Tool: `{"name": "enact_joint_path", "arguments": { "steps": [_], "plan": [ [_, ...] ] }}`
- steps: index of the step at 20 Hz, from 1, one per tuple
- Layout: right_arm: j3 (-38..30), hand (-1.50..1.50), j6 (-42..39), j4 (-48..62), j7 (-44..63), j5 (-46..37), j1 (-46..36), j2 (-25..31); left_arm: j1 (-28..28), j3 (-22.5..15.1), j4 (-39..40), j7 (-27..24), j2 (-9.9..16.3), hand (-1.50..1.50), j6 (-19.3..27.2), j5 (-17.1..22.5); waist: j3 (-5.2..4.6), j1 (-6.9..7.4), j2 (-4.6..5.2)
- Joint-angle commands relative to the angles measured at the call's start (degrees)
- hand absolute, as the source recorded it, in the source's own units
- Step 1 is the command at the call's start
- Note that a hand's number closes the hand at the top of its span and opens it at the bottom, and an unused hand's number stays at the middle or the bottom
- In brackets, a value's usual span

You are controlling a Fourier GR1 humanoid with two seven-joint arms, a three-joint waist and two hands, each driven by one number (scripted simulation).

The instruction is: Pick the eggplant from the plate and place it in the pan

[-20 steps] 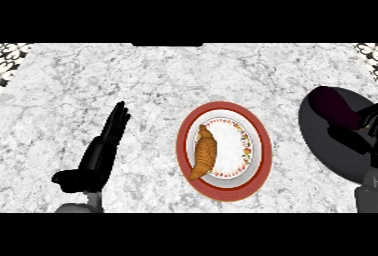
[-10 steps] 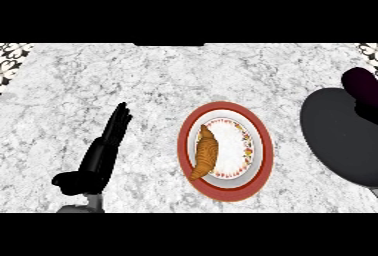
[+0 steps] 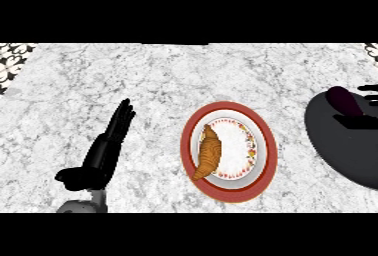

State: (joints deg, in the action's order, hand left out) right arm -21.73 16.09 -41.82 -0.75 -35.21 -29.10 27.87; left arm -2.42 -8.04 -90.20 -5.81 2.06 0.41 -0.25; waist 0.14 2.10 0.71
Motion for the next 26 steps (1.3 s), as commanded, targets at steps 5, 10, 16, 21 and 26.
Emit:
{"name": "enact_joint_path", "arguments": {
  "steps": [5,10,16,21,26],
  "plan": [
    [-6.59,-1.5,1.89,14.68,-15.56,6.61,-8.15,1.5,-0.39,-0.6,1.69,-1.61,-0.9,0.0,-0.02,-0.72,0.05,-0.31,0.03],
    [-12.99,-1.5,0.29,14.15,-23.13,14.72,-9.07,2.01,-2.46,1.08,1.37,1.68,-1.04,0.0,0.97,0.04,0.02,-0.94,-0.2],
    [-17.75,-1.5,-12.96,9.65,-24.56,24.25,-0.94,4.48,2.99,1.7,-1.47,-0.63,1.26,0.0,-0.13,-0.14,-0.13,-2.4,-0.86],
    [-19.3,-1.5,-27.32,4.28,-23.2,30.99,5.44,5.2,-0.55,2.04,1.91,0.37,-0.24,0.0,1.11,-0.62,-0.22,-3.53,-1.06],
    [-18.01,-1.5,-34.58,-1.2,-30.49,33.29,16.17,3.33,3.7,0.79,-3.48,1.09,0.54,0.0,0.36,-0.58,-0.15,-2.54,-0.9]
  ]
}}
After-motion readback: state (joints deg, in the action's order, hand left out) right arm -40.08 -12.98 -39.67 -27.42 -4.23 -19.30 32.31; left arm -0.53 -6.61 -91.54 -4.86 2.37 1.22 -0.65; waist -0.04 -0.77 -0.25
